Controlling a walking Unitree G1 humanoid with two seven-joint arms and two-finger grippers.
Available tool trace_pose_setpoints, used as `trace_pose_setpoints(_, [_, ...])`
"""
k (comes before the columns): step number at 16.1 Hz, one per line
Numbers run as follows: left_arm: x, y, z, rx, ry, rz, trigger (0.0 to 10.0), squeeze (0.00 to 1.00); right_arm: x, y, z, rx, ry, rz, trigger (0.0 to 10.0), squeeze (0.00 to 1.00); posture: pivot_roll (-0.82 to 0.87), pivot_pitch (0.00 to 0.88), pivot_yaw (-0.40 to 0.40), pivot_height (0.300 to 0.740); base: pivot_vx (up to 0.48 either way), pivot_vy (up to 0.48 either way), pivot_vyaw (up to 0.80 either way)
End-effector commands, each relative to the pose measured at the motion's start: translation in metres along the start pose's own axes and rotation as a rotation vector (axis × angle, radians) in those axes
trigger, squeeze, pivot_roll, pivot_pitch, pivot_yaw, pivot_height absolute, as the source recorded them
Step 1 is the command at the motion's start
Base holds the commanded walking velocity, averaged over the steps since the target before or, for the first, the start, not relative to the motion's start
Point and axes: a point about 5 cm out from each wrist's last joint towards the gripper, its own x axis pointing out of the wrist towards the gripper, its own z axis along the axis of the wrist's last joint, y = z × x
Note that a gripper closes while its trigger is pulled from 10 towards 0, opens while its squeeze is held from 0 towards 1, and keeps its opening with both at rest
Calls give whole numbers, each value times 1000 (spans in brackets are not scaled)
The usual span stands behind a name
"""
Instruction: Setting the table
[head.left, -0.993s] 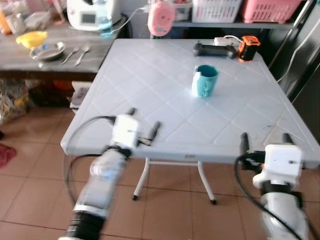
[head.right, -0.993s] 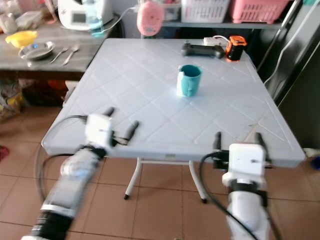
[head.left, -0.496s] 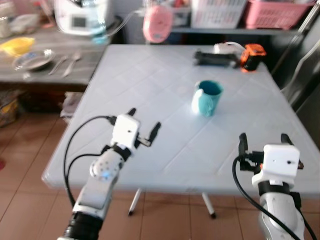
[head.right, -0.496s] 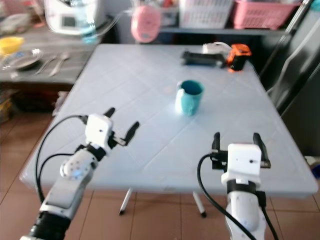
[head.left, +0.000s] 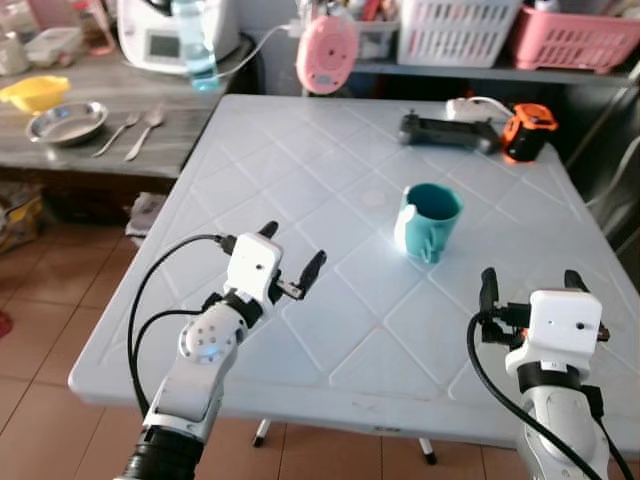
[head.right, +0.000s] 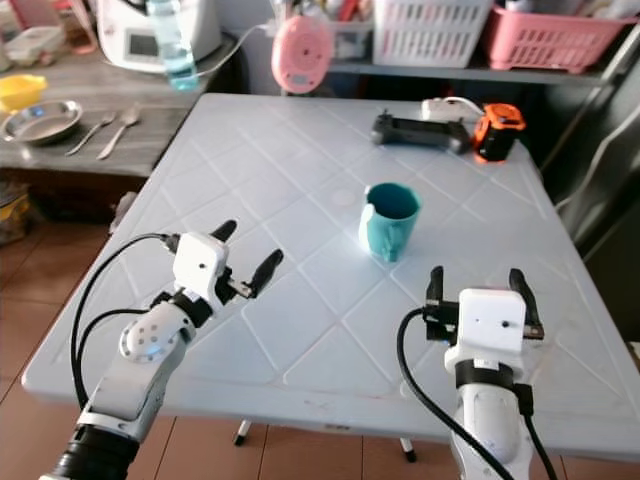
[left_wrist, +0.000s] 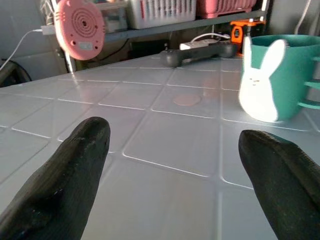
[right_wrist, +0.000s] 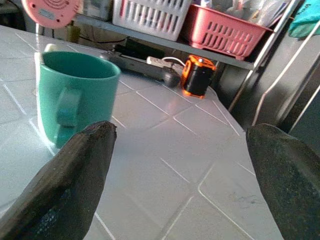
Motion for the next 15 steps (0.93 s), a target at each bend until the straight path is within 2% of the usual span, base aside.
trace_pose_setpoints(1, [0, -3, -1, -2, 9, -20, 10000, 0, -2, -1, -1, 2, 9, -9, 10000, 0, 29, 115, 6, 740, 0, 0, 0])
trace_pose_setpoints(15, [0, -3, -1, -2, 9, -20, 10000, 0, -2, -1, -1, 2, 9, -9, 10000, 0, 29, 115, 6, 740, 0, 0, 0])
